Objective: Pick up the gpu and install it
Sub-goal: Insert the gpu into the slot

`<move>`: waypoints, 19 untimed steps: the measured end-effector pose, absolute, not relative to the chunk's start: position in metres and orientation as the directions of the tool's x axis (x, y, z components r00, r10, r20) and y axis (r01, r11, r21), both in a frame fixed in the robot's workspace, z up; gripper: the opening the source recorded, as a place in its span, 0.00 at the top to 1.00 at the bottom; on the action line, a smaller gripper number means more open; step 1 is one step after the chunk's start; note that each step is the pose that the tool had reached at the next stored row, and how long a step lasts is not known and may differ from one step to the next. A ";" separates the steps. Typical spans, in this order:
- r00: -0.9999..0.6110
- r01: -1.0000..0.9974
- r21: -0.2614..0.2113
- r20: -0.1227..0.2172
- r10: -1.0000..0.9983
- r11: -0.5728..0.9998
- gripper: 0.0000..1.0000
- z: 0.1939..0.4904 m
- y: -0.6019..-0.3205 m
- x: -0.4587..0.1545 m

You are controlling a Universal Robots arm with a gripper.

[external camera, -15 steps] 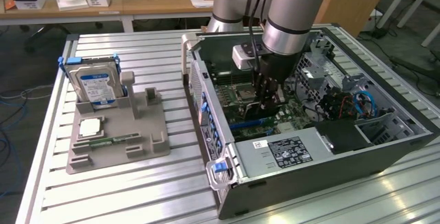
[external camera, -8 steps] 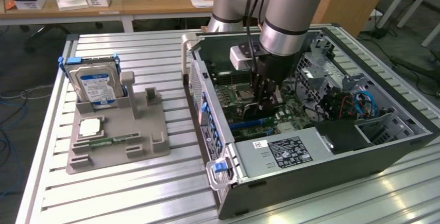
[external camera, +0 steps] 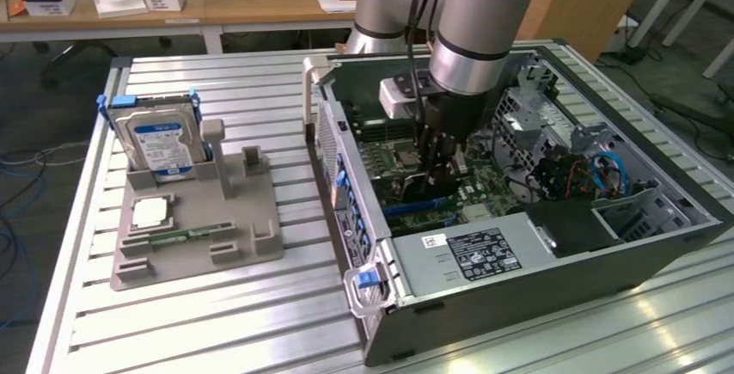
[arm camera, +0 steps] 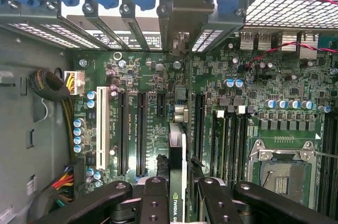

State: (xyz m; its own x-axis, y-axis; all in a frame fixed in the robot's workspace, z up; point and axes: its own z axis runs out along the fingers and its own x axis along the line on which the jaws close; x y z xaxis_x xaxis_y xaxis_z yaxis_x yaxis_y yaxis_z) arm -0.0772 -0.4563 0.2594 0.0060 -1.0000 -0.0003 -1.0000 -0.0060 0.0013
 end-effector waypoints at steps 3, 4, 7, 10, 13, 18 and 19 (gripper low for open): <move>0.006 -1.000 0.001 0.000 -1.000 -0.006 0.74 0.259 -0.456 -0.077; 0.006 -1.000 0.001 0.000 -1.000 -0.006 0.74 0.259 -0.456 -0.077; 0.006 -1.000 -0.004 0.000 -1.000 -0.006 0.74 0.259 -0.456 -0.078; 0.006 -1.000 -0.005 0.000 -1.000 -0.006 0.74 0.259 -0.456 -0.078; 0.006 -1.000 -0.005 0.000 -1.000 -0.006 0.74 0.259 -0.456 -0.079; 0.006 -1.000 -0.005 0.000 -1.000 -0.006 0.74 0.259 -0.456 -0.079; 0.006 -1.000 -0.005 0.000 -1.000 -0.006 0.74 0.259 -0.456 -0.079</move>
State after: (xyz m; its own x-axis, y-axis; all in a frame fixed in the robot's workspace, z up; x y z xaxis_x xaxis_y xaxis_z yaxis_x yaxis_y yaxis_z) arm -0.0794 -0.4563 0.2588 0.0061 -1.0000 -0.0002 -1.0000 -0.0061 -0.0050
